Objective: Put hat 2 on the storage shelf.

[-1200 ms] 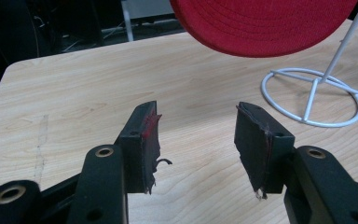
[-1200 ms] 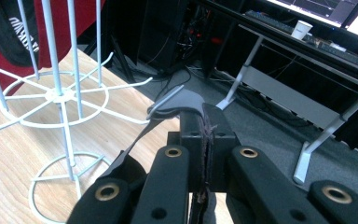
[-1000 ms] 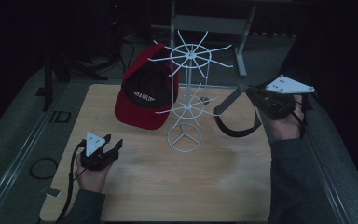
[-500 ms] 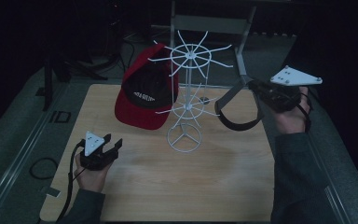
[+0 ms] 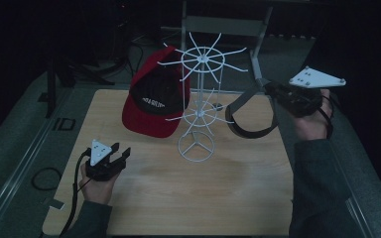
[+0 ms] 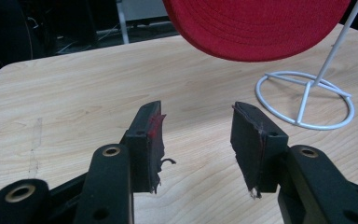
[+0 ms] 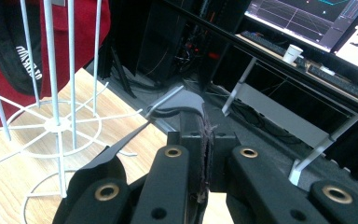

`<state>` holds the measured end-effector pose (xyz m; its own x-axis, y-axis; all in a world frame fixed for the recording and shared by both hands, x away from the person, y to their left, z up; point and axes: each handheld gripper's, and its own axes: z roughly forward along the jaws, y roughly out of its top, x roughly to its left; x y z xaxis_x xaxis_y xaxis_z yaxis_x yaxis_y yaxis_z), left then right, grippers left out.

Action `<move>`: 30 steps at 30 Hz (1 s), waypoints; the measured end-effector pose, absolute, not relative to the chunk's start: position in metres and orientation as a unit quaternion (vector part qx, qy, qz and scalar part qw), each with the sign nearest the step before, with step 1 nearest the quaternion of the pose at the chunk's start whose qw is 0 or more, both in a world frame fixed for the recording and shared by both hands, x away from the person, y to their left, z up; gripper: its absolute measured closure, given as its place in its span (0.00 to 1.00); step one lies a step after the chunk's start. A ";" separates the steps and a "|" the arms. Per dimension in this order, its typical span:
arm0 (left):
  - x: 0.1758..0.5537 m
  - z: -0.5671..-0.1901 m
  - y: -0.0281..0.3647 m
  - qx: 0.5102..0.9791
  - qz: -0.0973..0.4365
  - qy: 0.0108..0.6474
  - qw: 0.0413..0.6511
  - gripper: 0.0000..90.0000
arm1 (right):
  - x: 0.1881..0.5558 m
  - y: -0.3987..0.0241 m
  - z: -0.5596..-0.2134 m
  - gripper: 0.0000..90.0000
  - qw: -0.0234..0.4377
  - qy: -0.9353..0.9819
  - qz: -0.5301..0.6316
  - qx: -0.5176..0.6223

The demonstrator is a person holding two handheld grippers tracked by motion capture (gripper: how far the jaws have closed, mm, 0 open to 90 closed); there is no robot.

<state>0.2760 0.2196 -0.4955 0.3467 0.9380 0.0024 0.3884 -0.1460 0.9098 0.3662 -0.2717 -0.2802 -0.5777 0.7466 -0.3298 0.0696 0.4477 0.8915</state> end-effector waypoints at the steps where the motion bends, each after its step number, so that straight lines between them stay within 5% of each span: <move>1: 0.276 -0.496 0.220 0.691 0.310 0.480 0.443 0.61 | 0.366 -0.272 -0.280 0.98 0.375 0.764 0.452 0.266; 30: 0.276 -0.496 0.219 0.695 0.308 0.476 0.442 0.64 | 0.361 -0.265 -0.253 0.98 0.380 0.769 0.454 0.243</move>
<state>0.2758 0.2191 -0.4958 0.3578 0.9338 0.0073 0.3895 -0.1563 0.9077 0.3611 -0.2649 -0.2534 -0.5931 0.7181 -0.3641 0.0284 0.4706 0.8819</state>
